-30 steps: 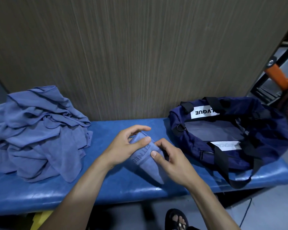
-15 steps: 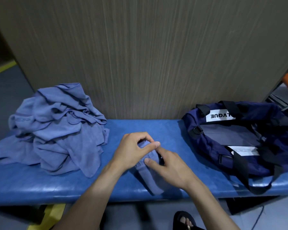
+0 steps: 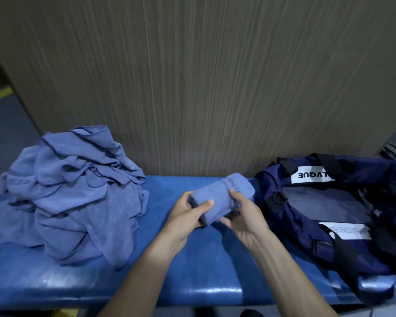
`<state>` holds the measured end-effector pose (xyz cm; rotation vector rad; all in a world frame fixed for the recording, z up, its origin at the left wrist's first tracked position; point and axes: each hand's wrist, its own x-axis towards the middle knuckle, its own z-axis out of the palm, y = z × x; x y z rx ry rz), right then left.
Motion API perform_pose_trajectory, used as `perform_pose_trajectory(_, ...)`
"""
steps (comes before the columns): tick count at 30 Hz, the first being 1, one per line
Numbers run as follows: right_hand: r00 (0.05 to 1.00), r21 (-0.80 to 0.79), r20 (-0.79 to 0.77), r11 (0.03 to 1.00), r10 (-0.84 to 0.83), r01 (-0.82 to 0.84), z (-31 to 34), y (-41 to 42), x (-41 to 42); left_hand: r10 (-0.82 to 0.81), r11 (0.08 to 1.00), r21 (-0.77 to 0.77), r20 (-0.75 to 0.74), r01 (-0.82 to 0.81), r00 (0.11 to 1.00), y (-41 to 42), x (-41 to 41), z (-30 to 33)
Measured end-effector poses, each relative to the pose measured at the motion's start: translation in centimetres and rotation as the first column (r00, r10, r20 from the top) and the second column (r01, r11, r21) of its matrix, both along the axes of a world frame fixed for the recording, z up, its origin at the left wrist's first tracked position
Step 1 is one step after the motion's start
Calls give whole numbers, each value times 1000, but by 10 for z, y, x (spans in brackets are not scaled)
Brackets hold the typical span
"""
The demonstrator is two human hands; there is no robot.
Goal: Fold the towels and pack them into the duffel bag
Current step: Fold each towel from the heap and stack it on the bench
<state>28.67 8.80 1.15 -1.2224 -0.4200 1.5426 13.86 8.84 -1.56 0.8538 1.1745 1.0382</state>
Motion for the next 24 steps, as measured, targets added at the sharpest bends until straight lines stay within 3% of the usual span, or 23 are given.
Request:
perform_pose_trajectory(7,969,-121,248,992,-1,32,-15,55,38,-129,991,12,-196,134,972,83,4,-13)
perform_pose_trajectory(11,914,-131,407,990,6,51,-25,87,47,7,994,104,-281,23,960,125,18,-23)
perform_pose_trajectory(14,848,-64,528,992,-55,105,-31,103,49,73,990,143,-501,0,862,140,24,-28)
perform_pose_trajectory(17,803,-7,583,988,-120,153,-35,107,49,188,969,245,-704,-14,685,139,27,-26)
perform_pose_trajectory(19,780,21,609,986,-143,165,-36,106,49,152,978,209,-767,20,623,134,30,-25)
perform_pose_trajectory(24,662,41,739,989,-127,143,-37,106,57,76,994,112,-741,12,667,129,36,-17)
